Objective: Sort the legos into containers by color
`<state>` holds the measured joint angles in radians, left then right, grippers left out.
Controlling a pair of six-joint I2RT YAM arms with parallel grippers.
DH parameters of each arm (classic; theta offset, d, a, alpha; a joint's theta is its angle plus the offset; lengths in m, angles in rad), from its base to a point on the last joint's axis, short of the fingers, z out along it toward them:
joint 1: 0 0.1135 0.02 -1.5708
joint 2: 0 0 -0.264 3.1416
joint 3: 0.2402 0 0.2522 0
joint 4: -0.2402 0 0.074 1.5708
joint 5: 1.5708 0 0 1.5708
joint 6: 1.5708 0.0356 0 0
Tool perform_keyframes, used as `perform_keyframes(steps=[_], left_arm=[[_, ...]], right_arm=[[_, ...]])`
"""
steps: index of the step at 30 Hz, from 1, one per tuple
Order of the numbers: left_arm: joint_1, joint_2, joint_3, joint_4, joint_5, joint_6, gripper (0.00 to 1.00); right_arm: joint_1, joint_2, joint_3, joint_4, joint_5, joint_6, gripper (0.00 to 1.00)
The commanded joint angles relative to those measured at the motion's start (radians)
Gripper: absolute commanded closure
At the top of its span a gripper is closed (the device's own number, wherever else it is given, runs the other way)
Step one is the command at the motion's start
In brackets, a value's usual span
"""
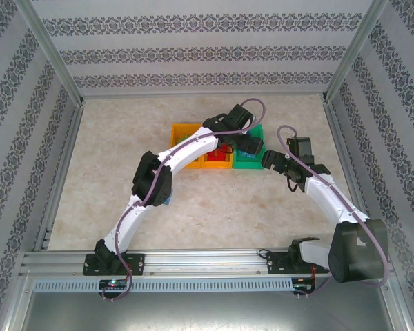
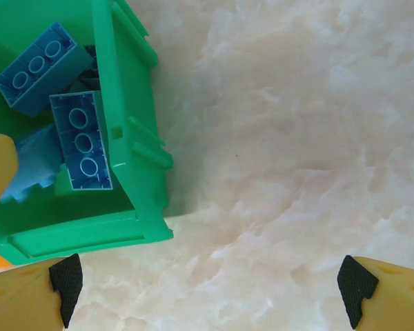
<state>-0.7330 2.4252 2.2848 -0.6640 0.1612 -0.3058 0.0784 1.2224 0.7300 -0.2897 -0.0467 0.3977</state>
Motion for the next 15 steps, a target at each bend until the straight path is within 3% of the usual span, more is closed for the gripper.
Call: perform_keyframes(steps=[1, 8, 15], left_arm=[[0.001, -0.03, 0.031, -0.047, -0.027, 0.019, 0.0], [0.004, -0.157, -0.055, -0.08, -0.145, 0.004, 0.01], [0.097, -0.519, -0.547, 0.172, -0.157, -0.076, 0.01]], right_arm=[[-0.002, -0.019, -0.001, 0.01, -0.027, -0.001, 0.02], [0.058, -0.056, -0.009, 0.02, -0.027, -0.052, 0.02], [0.291, -0.044, 0.026, 0.032, 0.053, -0.085, 0.03]])
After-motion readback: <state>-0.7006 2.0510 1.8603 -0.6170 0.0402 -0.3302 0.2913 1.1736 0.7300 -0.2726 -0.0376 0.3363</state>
